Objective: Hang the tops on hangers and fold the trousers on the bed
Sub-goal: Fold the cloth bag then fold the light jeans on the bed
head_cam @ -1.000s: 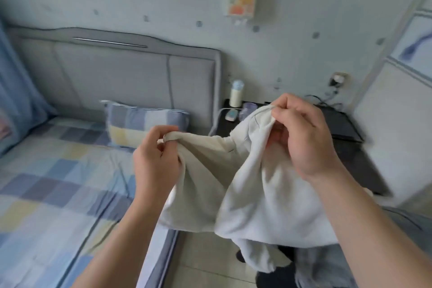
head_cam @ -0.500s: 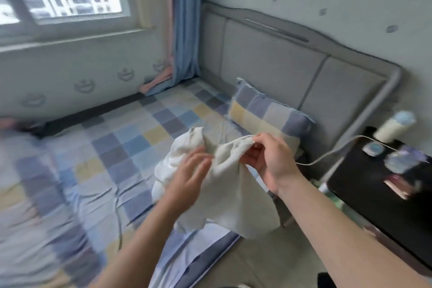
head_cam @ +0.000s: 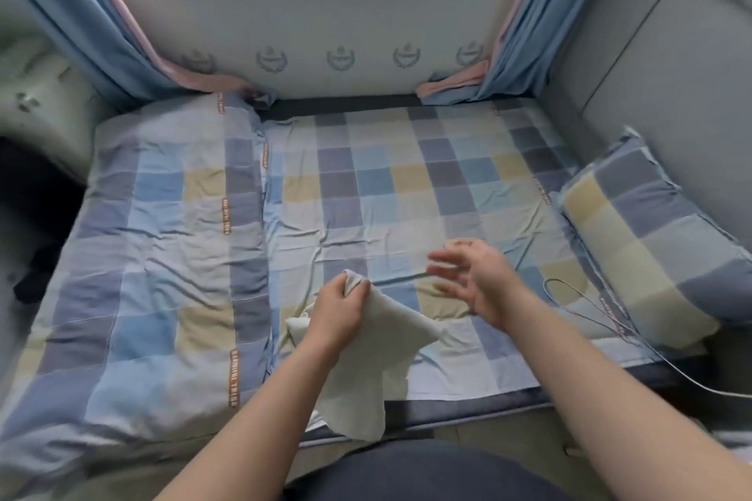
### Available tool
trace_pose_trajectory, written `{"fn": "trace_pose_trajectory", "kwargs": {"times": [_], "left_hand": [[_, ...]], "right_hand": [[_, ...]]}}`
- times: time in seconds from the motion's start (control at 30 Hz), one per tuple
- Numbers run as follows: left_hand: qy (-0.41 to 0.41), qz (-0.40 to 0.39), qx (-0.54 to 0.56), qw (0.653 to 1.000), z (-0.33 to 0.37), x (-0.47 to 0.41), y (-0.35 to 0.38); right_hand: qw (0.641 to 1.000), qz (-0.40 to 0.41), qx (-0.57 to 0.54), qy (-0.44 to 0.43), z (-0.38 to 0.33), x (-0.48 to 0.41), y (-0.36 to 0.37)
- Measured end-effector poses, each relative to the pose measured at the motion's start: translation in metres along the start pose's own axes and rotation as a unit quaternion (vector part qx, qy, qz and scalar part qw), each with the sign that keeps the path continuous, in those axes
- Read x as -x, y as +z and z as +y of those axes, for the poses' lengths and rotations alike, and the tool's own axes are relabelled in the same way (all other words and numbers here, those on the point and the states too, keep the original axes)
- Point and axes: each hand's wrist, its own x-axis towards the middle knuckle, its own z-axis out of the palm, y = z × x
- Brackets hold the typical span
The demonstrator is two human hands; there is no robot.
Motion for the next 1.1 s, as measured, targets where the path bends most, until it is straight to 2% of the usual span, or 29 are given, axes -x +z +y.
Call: {"fn": "trace_pose_trajectory", "kwargs": {"times": [0.1, 0.2, 0.27, 0.37, 0.43, 0.53, 0.6, 0.67, 0.73, 0.77, 0.83, 0.9, 1.0, 1.1], "left_hand": [[-0.067, -0.013, 0.115, 0.991, 0.002, -0.008, 0.012], [-0.093, -0.051, 0.217, 0.97, 0.021, -0.011, 0.026], [-0.097, -0.062, 0.241, 0.964, 0.032, -0.015, 0.034], [-0.084, -0.05, 0.235, 0.967, 0.039, -0.025, 0.041], [-0.063, -0.009, 0.187, 0.98, 0.042, -0.031, 0.045], [0.008, 0.044, 0.002, 0.999, 0.046, -0.033, 0.049], [0.091, -0.001, -0.12, 0.989, 0.05, -0.034, 0.054], [0.144, -0.073, -0.193, 0.968, 0.057, -0.033, 0.07], [0.152, -0.119, -0.156, 0.969, 0.063, -0.032, 0.09], [0.147, -0.109, -0.104, 0.978, 0.066, -0.032, 0.097], [0.151, -0.028, -0.054, 0.987, 0.072, -0.036, 0.099], [0.166, 0.042, -0.072, 0.983, 0.079, -0.041, 0.09], [0.145, 0.068, -0.016, 0.987, 0.086, -0.047, 0.078], [0.084, 0.121, 0.098, 0.984, 0.092, -0.048, 0.071]], "right_hand": [[0.983, -0.062, 0.173, 0.008, 0.039, -0.005, -0.012], [0.955, -0.149, 0.257, -0.012, 0.067, -0.01, -0.022], [0.938, -0.153, 0.308, -0.048, 0.071, -0.023, -0.029], [0.915, -0.101, 0.373, -0.118, 0.059, -0.05, -0.039], [0.92, -0.058, 0.369, -0.118, 0.04, -0.065, -0.047], [0.956, -0.018, 0.281, -0.076, 0.007, -0.077, -0.057], [0.96, -0.027, 0.264, -0.087, -0.012, -0.079, -0.059], [0.953, -0.066, 0.266, -0.129, -0.028, -0.075, -0.052], [0.94, -0.112, 0.261, -0.188, -0.044, -0.065, -0.041], [0.932, -0.135, 0.259, -0.213, -0.051, -0.058, -0.036], [0.921, -0.165, 0.254, -0.243, -0.064, -0.049, -0.029], [0.922, -0.183, 0.234, -0.247, -0.074, -0.041, -0.028], [0.933, -0.192, 0.189, -0.237, -0.079, -0.035, -0.033], [0.924, -0.144, 0.267, -0.233, -0.064, -0.045, -0.048]]}}
